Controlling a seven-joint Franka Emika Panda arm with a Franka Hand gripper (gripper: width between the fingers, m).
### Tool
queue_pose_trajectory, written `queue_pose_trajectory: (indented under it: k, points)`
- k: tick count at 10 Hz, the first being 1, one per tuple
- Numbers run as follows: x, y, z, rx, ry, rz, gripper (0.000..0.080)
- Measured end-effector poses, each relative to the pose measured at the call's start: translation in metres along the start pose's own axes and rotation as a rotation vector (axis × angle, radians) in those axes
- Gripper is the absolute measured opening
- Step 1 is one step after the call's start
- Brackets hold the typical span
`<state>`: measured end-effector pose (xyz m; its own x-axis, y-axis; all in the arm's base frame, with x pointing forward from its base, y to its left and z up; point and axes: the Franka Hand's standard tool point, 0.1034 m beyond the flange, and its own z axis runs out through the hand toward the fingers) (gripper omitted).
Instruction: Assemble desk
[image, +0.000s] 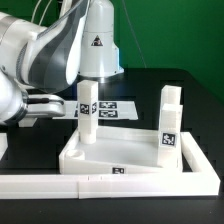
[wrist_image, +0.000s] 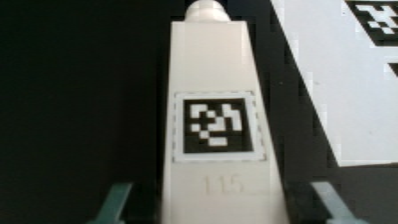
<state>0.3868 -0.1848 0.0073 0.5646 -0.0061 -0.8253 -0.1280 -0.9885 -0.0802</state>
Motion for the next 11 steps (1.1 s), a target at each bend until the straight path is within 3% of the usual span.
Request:
queue_pose_trajectory:
  k: [1,2,4,5,7,9,10,11]
  points:
    - [0.0,-0.002,-0.004,-0.002,0.003,-0.002,0.0287]
    - [-0.005,-0.013,-0.025,-0.011,0.026,-0.017,0.0287]
    - [-0.03,-0.043,-0.077,-0.023,0.099,-0.045,0.0287]
    - [-0.036,-0.045,-0.093,-0.028,0.142,-0.053,0.0288]
    - [-0.021,-0.029,-0.081,-0.036,0.207,-0.037,0.0288]
    - [-0.016,-0.031,-0.095,-0.055,0.389,-0.045,0.0288]
    - [-0.029,-0.043,-0.108,-0.041,0.421,-0.038,0.0288]
    - [-0.036,-0.058,-0.143,-0.028,0.504,-0.049,0.0288]
